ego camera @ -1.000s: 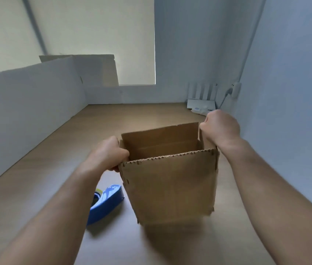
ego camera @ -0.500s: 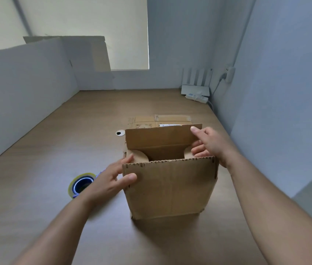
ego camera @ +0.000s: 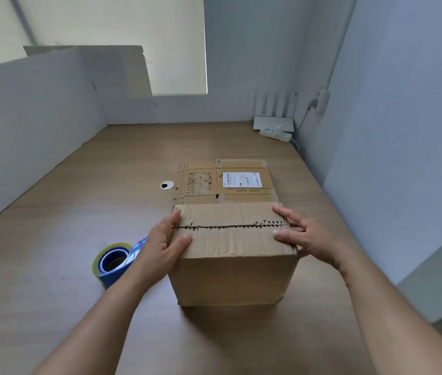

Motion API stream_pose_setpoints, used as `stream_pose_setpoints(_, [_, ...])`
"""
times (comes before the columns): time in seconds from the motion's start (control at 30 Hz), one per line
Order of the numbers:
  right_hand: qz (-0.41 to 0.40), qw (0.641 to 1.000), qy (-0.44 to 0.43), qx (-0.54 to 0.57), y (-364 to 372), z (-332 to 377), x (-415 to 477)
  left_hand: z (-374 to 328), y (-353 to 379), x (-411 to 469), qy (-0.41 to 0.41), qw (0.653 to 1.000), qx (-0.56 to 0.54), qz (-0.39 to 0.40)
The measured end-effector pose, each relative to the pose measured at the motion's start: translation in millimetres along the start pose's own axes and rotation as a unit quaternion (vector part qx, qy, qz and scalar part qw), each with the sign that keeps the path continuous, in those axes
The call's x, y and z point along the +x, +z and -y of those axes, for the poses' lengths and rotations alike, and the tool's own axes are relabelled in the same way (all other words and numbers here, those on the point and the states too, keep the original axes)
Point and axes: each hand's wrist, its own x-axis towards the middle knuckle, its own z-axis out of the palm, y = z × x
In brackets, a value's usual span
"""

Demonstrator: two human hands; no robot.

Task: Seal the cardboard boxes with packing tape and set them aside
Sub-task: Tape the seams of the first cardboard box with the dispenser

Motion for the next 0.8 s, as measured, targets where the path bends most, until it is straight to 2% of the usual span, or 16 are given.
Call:
stream_pose_setpoints(0.07, [-0.030,0.999,-0.015,0.008,4.6,-2.7,-0.2,0.6,0.5,-1.3,-0.009,1.000,-0.003,0.016])
stream_pose_setpoints(0.17, [-0.061,0.997,-0.040,-0.027,3.2,-5.6,-3.6,0.4,1.1,-8.4,-0.015,1.000,0.001,-0.017])
stream_pose_setpoints(0.33, [-0.068,0.994,-0.051,-0.073,4.5,-3.6,2.0,0.9,7.8,-11.4,-0.017,0.998,0.024,-0.047])
stream_pose_setpoints(0.63, [-0.089,0.993,-0.047,-0.054,18.1,-3.4,56.7,10.5,14.0,28.9,-0.013,0.996,0.016,-0.090])
stream_pose_setpoints(0.8, [-0.065,0.989,-0.001,-0.131,28.4,-22.7,58.0,29.5,22.5,32.5,-0.065,0.993,0.097,-0.027])
